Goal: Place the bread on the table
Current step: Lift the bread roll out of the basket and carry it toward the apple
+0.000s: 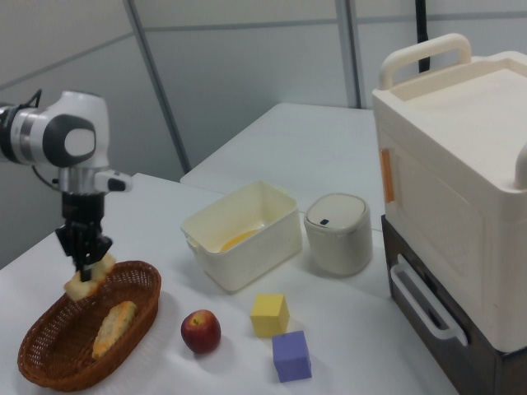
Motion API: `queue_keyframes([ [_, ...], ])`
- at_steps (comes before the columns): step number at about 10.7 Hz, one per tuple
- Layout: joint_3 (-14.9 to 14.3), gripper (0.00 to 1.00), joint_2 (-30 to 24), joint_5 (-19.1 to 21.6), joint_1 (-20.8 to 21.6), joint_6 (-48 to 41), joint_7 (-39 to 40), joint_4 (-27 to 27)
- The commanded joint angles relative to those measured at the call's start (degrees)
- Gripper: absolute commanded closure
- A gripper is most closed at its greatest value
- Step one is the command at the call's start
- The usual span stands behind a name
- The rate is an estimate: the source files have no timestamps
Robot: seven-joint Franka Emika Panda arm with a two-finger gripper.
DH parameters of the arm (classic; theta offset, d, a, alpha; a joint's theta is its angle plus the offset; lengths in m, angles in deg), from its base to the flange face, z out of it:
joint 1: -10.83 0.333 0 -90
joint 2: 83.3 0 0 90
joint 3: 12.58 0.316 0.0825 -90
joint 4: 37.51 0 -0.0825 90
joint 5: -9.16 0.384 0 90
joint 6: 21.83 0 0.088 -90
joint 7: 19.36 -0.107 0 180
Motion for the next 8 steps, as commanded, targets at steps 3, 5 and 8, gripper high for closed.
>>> queue_keyframes([
  [3, -0.2, 1.0, -5.3, -10.5, -12.0, -2.5, 14.7, 1.6],
  [5, -0.2, 1.0, -5.6, -12.7, -16.9, -2.1, 21.8, 1.6],
  [8, -0.2, 0.23, -5.5, -15.1, -23.2, -1.8, 29.5, 1.6],
])
